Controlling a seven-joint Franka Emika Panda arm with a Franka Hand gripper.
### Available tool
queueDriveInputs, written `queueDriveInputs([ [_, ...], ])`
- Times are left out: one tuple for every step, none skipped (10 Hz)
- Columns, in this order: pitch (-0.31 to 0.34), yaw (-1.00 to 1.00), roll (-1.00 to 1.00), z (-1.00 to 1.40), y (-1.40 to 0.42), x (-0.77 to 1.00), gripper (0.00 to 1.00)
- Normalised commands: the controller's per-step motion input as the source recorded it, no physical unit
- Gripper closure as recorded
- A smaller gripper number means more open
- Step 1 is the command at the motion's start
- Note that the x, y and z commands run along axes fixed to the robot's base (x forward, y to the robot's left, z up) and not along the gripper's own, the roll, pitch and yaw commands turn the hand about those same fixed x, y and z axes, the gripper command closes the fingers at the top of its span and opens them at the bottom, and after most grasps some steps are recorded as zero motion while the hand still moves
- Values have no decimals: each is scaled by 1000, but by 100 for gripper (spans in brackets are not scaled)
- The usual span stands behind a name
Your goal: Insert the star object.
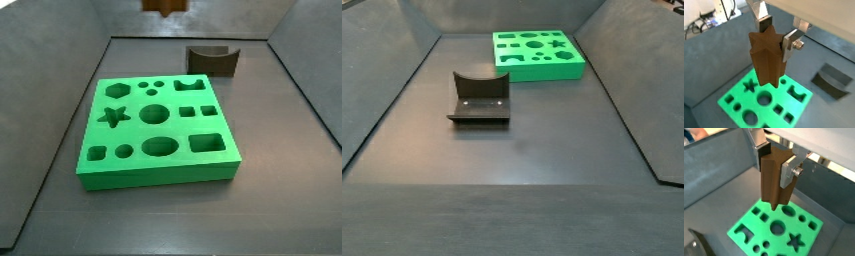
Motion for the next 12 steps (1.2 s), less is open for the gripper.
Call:
queueDriveInputs([
  [-76, 0, 0, -1000, 163, -766, 100],
  [-90, 0, 0, -1000, 140, -763, 100],
  [-129, 0, 14, -1000, 40, -674, 100],
  [-210, 20, 0, -880, 0, -434, 100],
  [-189, 0, -34, -817, 0, -131, 100],
  [-164, 0, -41, -674, 0, -103, 100],
  [-124, 0, 0, -540, -31, -97, 100],
  [-83, 94, 79, -526, -40, -46, 100],
  [-40, 131, 79, -506, -91, 0, 100],
  [-24, 0, 21, -409, -151, -117, 100],
  [-99, 0, -17, -257, -151, -351, 100],
  [-59, 0, -3, -194, -126, -177, 100],
])
